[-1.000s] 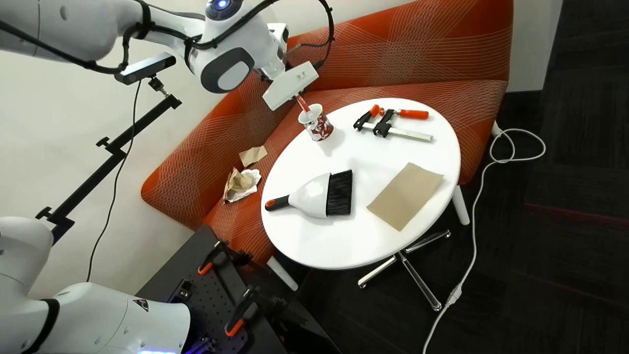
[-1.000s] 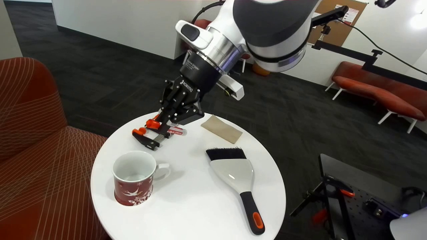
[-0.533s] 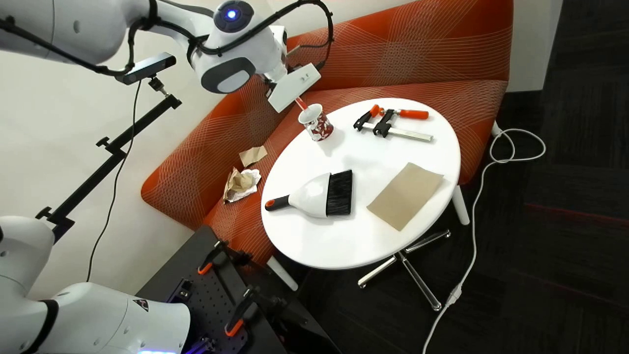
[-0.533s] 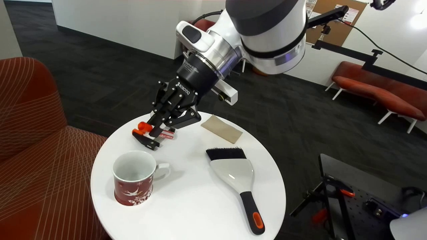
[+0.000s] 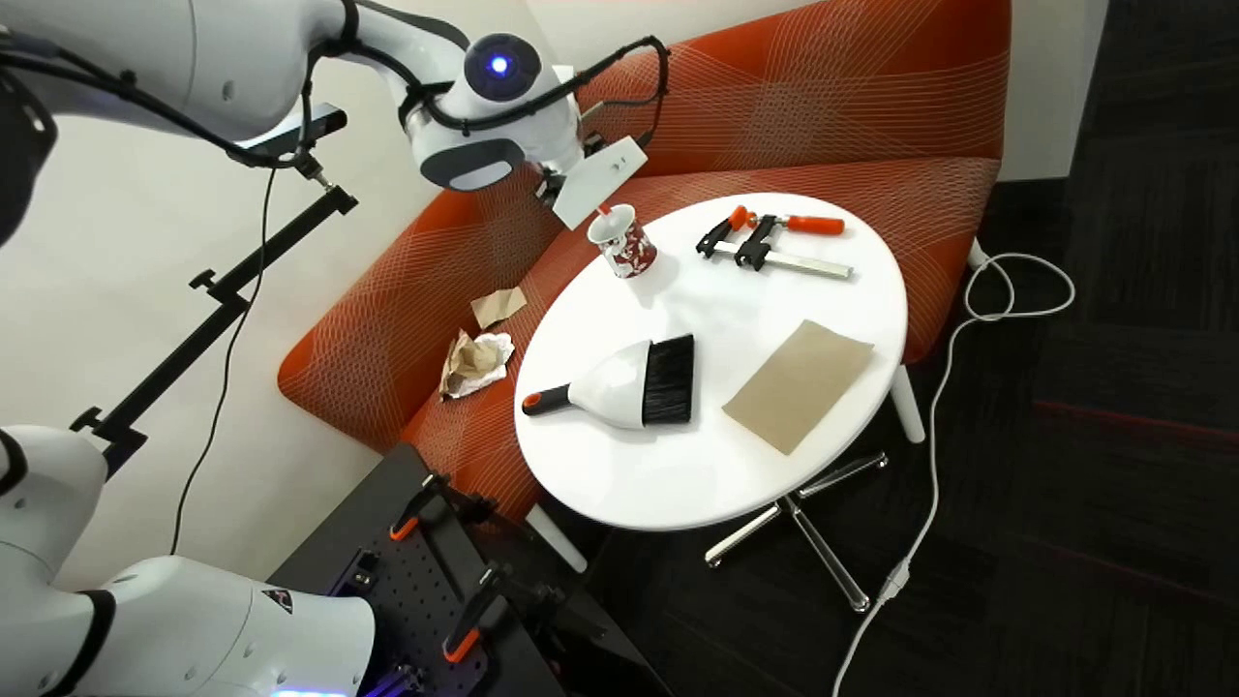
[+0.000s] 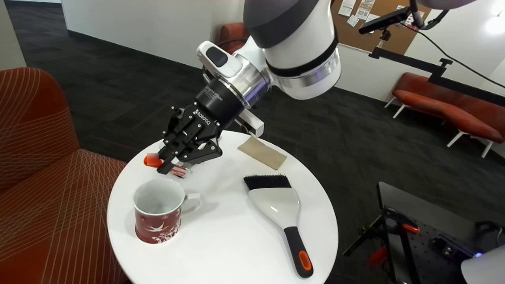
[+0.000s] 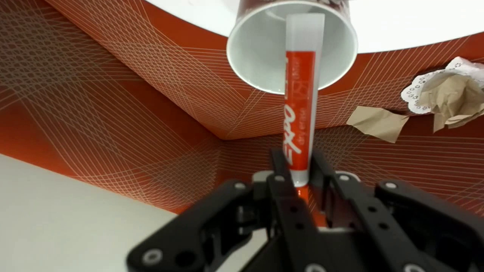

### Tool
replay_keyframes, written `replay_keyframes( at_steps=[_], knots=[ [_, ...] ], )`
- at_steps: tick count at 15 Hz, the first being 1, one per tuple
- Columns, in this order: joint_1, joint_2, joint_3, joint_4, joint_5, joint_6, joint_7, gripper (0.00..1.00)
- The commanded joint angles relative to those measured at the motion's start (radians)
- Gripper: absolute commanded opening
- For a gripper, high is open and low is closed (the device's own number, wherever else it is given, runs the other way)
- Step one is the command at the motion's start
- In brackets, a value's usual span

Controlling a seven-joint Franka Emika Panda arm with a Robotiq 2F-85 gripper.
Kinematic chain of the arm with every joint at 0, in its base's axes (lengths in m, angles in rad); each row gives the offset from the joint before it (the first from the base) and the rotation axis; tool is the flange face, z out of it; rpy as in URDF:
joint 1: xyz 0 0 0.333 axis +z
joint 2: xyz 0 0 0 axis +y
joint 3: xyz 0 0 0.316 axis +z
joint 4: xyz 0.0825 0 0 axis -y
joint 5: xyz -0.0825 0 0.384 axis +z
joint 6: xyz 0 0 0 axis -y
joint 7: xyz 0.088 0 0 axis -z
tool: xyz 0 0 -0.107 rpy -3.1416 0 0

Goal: Put the marker in the mug

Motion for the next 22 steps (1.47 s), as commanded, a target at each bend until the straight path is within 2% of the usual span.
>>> replay_keyframes(
  at_steps=[1, 3, 7, 16, 17, 18, 20, 22],
  knots=[
    [-0.007, 0.053, 0.031, 0.066, 0.102, -0.031, -0.111, 0.05],
    [0.006, 0.065, 0.021, 0.088, 0.151, -0.057, -0.152, 0.05],
    [0.061, 0.081, -0.044, 0.133, 0.208, -0.124, -0.185, 0.05],
    [0.237, 0.099, -0.268, 0.215, 0.293, -0.263, -0.181, 0.06],
    [0.255, 0.098, -0.289, 0.218, 0.298, -0.271, -0.176, 0.2],
    [0.27, 0.095, -0.307, 0.218, 0.302, -0.276, -0.175, 0.45],
    [0.295, 0.086, -0.333, 0.212, 0.31, -0.281, -0.177, 0.49],
    [0.31, 0.073, -0.345, 0.201, 0.318, -0.277, -0.185, 0.63]
  ],
)
